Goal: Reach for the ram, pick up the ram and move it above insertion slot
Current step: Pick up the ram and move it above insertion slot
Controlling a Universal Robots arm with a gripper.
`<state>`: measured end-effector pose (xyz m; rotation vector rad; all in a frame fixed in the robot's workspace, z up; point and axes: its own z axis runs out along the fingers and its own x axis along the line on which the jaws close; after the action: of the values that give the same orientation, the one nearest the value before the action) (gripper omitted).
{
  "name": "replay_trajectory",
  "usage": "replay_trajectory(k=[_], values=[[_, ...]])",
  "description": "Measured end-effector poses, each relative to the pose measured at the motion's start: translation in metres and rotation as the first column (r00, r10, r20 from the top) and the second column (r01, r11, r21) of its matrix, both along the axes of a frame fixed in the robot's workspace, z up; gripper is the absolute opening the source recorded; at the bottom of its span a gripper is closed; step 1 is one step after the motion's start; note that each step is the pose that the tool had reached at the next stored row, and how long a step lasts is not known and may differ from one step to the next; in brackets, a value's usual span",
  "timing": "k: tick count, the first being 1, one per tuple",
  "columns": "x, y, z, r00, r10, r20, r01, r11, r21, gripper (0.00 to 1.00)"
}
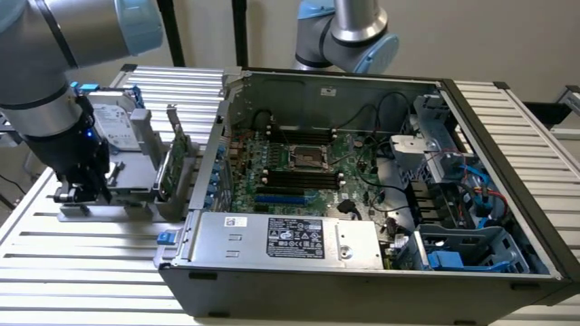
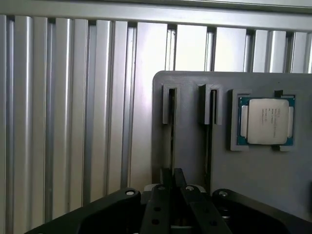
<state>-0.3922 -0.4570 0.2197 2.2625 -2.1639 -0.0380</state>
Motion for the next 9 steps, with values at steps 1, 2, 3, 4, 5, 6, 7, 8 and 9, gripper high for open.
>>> replay_trajectory(k=[1, 2, 3, 4, 5, 6, 7, 8, 9], values=[[0.0, 0.0, 0.0045, 1.0, 0.0, 0.0, 0.0, 1.0, -0.0001, 0.14], [0.0, 0.0, 0.009, 1.0, 0.0, -0.0001, 0.0, 1.0, -0.0001, 0.14], [0.0, 0.0, 0.0135, 1.0, 0.0, 0.0001, 0.0, 1.0, 0.0, 0.14], [0.0, 0.0, 0.018, 1.0, 0.0, -0.0001, 0.0, 1.0, -0.0002, 0.14], [0.0, 0.0, 0.0225, 1.0, 0.0, 0.0, 0.0, 1.0, 0.0, 0.14], [0.0, 0.0, 0.0271, 1.0, 0.0, -0.0001, 0.0, 1.0, -0.0001, 0.14], [0.0, 0.0, 0.0316, 1.0, 0.0, 0.0, 0.0, 1.0, -0.0001, 0.14], [0.001, 0.0, 0.0365, 1.0, 0.0, 0.0, 0.0, 1.0, -0.0001, 0.14], [0.001, 0.0, 0.041, 1.0, 0.0, 0.0, 0.0, 1.0, -0.0001, 0.14]])
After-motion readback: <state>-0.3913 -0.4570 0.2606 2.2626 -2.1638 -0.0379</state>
